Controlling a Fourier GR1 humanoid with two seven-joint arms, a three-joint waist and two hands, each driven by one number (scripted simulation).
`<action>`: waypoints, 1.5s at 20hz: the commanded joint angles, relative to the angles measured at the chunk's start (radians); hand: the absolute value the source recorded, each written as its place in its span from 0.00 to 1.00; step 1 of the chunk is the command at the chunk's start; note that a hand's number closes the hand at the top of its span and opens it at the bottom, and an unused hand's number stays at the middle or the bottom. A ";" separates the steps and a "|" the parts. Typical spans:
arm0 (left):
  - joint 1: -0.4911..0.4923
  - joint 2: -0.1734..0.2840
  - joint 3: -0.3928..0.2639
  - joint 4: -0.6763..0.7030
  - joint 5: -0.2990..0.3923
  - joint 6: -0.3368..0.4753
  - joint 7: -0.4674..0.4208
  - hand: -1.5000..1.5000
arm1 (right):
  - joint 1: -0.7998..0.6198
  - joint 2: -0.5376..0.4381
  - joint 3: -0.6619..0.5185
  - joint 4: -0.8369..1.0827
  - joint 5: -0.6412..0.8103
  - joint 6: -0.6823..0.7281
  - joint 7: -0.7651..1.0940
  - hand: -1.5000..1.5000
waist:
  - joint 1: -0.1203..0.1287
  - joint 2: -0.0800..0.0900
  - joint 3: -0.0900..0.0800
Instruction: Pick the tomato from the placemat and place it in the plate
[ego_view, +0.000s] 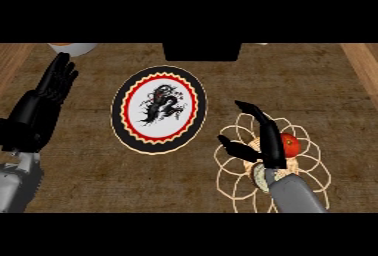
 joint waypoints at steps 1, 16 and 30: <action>-0.053 0.010 0.024 0.042 0.004 -0.034 0.024 0.50 | 0.034 0.105 -0.029 0.044 0.013 -0.113 -0.178 0.00 | -0.006 -0.003 0.001; 0.034 -0.018 0.039 0.024 -0.035 -0.033 -0.037 0.50 | -0.094 -0.339 0.082 -0.245 0.319 0.376 0.789 0.00 | -0.032 -0.023 -0.009; -0.053 -0.042 0.063 0.034 -0.036 -0.071 0.023 0.50 | -0.161 -0.324 0.085 -0.365 0.210 0.811 1.241 0.00 | -0.009 -0.007 0.000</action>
